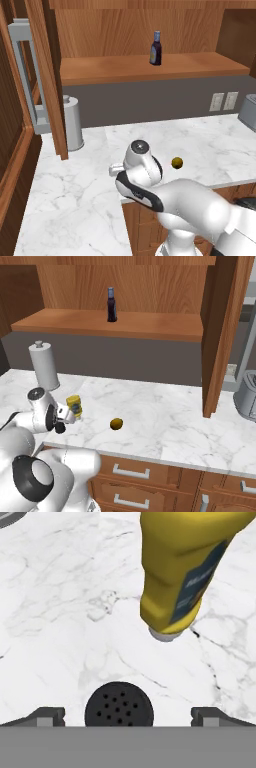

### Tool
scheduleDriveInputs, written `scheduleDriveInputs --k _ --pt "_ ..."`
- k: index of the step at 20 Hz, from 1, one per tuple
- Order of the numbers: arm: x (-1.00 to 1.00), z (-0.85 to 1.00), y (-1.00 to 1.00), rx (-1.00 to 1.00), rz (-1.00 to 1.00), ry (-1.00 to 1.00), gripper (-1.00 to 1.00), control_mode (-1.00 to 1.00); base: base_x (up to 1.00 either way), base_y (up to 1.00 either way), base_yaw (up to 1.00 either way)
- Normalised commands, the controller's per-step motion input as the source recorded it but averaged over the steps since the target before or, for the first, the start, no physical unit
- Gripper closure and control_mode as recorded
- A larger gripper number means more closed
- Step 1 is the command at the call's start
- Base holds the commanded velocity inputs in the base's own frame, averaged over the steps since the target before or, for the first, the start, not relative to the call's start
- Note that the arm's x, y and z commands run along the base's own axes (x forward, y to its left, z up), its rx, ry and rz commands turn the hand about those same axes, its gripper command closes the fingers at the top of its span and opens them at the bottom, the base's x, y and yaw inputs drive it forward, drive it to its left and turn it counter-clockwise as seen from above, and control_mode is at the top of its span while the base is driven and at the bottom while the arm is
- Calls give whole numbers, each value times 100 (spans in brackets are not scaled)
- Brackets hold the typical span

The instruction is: There are various items on the counter. Only move the condiments/shakers into the cabinet.

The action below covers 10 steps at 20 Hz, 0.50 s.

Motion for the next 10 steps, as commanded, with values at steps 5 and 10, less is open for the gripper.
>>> scheduleDriveInputs --k 5,10 --pt "20 -16 0 0 0 0 -100 -100 0 0 0" --pt "0 -1 0 0 0 0 100 -100 0 0 0"
